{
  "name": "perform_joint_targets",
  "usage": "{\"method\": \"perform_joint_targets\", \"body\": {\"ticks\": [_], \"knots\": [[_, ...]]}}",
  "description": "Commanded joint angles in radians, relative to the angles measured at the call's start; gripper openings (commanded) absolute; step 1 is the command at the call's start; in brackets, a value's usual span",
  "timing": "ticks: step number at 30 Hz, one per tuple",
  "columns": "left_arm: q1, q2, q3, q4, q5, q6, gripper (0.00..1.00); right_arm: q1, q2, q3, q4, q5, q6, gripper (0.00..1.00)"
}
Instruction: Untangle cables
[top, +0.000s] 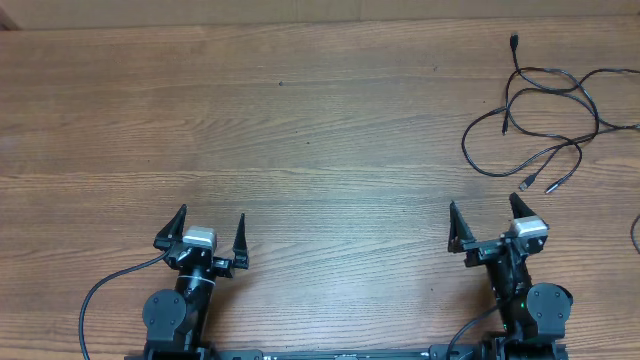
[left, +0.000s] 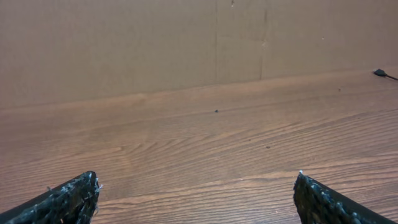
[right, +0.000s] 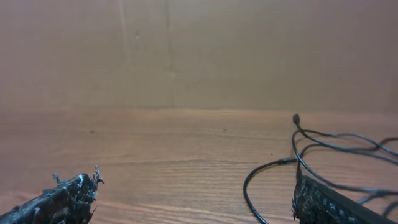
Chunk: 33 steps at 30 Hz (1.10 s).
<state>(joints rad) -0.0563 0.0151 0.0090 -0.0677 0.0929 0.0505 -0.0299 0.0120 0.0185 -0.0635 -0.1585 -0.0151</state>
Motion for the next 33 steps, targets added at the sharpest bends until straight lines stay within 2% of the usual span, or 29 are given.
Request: {"method": "perform_joint_targets", "body": {"ticks": [1,33], "knots": [[0.007,-0.011,-0.004,-0.002,0.003,-0.017,1.00,0.026,-0.010,-0.011,-0.014,0.126,0.118,1.00],[0.007,-0.011,-0.004,-0.002,0.003,-0.017,1.00,0.037,-0.010,-0.011,-0.021,0.154,0.142,1.00]]}}
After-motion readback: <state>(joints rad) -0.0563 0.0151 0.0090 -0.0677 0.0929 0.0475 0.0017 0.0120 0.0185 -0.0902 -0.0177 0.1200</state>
